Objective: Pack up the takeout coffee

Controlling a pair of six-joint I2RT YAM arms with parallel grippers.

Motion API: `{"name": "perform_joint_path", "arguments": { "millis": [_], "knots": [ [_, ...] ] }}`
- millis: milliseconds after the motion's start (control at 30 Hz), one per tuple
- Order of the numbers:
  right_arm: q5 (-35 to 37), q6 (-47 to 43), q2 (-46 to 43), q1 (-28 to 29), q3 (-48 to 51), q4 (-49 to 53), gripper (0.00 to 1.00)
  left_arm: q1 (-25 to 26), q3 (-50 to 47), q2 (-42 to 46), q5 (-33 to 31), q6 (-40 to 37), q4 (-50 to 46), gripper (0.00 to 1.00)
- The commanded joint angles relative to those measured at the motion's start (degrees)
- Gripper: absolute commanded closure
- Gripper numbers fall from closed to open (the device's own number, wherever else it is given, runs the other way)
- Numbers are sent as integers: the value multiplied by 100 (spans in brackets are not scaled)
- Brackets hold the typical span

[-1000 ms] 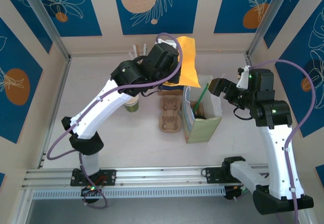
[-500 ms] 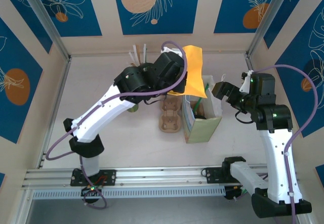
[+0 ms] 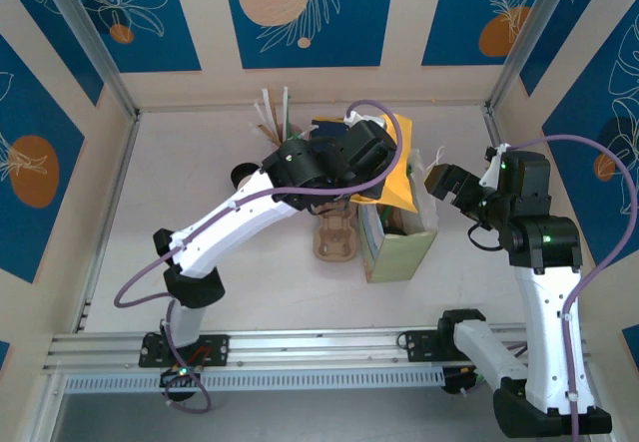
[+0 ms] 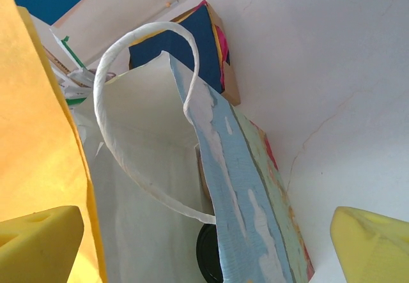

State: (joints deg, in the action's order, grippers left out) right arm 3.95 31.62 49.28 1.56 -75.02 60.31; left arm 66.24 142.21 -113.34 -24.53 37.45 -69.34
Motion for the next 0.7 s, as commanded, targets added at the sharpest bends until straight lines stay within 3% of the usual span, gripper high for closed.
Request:
{"name": "perform_joint_path", "arguments": {
  "millis": [0, 400, 667],
  "knots": [
    [3, 57, -52, -42, 58, 75, 1, 81, 184, -98, -106, 64, -279, 100],
    [-121, 108, -40, -82, 116, 20, 1, 153, 679, -409, -499, -218, -729, 100],
    [-157, 126, -10, -83, 125, 7, 1, 185, 694, -150, -756, -462, -444, 100]
  ]
}}
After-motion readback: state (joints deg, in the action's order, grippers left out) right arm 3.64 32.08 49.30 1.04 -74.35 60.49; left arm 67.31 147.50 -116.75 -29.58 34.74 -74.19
